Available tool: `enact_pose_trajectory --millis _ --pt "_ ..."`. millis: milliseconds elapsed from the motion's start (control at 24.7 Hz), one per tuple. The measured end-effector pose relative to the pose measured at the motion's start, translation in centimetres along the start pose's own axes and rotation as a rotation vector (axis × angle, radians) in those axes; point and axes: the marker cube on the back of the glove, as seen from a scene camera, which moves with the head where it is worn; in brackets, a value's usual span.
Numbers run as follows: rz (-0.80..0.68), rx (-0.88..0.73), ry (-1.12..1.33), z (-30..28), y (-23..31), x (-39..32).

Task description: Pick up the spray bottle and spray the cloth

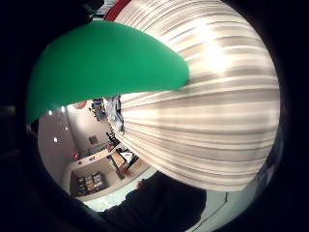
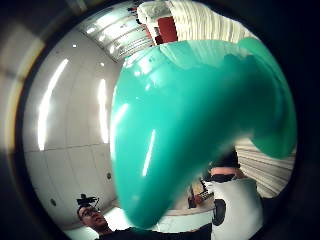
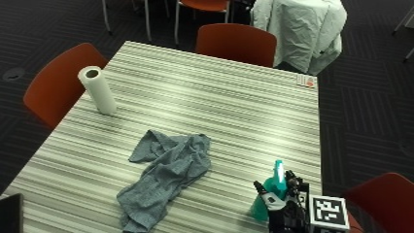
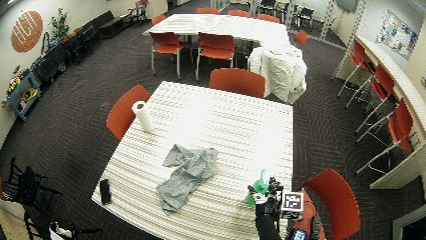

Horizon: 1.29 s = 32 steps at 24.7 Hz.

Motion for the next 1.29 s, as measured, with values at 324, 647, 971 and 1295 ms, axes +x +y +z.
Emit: enact_pose_trajectory --millis 324,647,971,1295 --pt "0.0 0.003 0.038 -0.1 0.7 -2.1" --pt "-0.045 0.046 0.026 -0.7 -0.4 -1.9" --pt "-0.035 0.102 -0.009 -1.6 -1.4 -1.4" --pt "-0.03 0.139 -0.044 -2.7 -1.7 -2.7"
